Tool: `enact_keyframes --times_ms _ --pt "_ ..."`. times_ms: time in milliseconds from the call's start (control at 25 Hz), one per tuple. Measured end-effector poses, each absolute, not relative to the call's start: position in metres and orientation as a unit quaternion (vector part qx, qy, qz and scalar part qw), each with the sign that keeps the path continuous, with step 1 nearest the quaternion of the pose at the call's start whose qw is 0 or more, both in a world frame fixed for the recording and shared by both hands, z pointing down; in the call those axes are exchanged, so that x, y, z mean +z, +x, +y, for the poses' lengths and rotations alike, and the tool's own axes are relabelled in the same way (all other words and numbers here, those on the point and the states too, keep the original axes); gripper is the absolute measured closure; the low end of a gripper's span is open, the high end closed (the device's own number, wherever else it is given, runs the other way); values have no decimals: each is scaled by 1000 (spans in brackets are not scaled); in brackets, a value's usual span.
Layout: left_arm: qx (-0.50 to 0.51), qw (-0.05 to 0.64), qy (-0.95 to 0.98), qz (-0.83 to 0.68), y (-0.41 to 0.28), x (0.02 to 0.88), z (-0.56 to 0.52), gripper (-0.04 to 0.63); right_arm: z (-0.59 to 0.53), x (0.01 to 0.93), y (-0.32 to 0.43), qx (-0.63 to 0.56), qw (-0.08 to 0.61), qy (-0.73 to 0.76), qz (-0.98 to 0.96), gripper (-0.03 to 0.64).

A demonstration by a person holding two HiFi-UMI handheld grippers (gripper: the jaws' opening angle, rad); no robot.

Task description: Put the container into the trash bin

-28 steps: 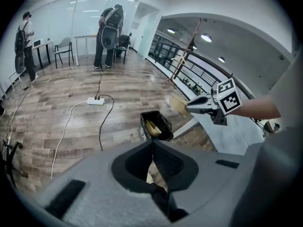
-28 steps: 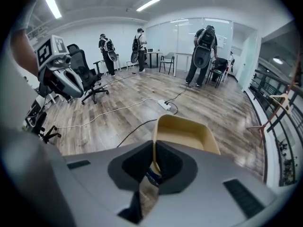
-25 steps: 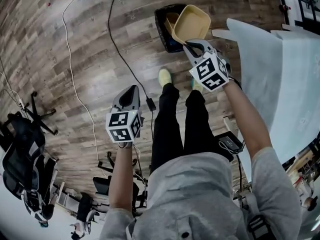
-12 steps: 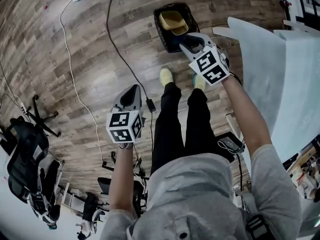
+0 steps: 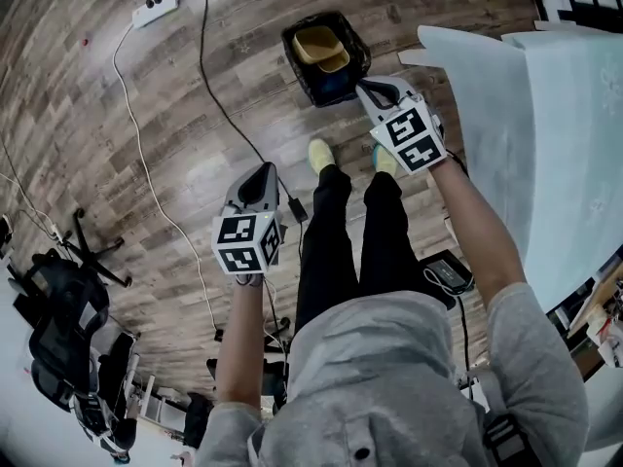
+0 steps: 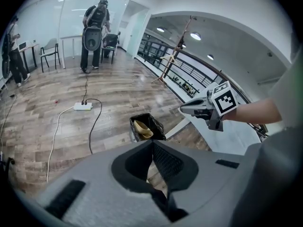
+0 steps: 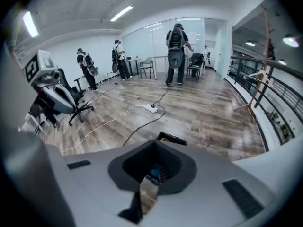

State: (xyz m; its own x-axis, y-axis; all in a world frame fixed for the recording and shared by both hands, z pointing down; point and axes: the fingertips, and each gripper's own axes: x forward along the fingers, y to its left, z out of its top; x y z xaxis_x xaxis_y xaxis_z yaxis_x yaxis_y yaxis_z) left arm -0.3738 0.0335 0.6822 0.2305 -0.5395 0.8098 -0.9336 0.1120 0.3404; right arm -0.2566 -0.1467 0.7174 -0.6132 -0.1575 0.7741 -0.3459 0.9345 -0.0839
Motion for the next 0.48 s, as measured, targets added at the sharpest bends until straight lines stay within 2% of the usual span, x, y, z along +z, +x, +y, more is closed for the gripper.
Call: enact_keyframes --times_ms 320,480 --pt "217 425 670 -569 -356 641 3 575 -147 664 -210 204 365 243 -875 588" --pt "226 401 689 -559 -346 624 -11 575 -152 621 -186 212 329 282 -876 588"
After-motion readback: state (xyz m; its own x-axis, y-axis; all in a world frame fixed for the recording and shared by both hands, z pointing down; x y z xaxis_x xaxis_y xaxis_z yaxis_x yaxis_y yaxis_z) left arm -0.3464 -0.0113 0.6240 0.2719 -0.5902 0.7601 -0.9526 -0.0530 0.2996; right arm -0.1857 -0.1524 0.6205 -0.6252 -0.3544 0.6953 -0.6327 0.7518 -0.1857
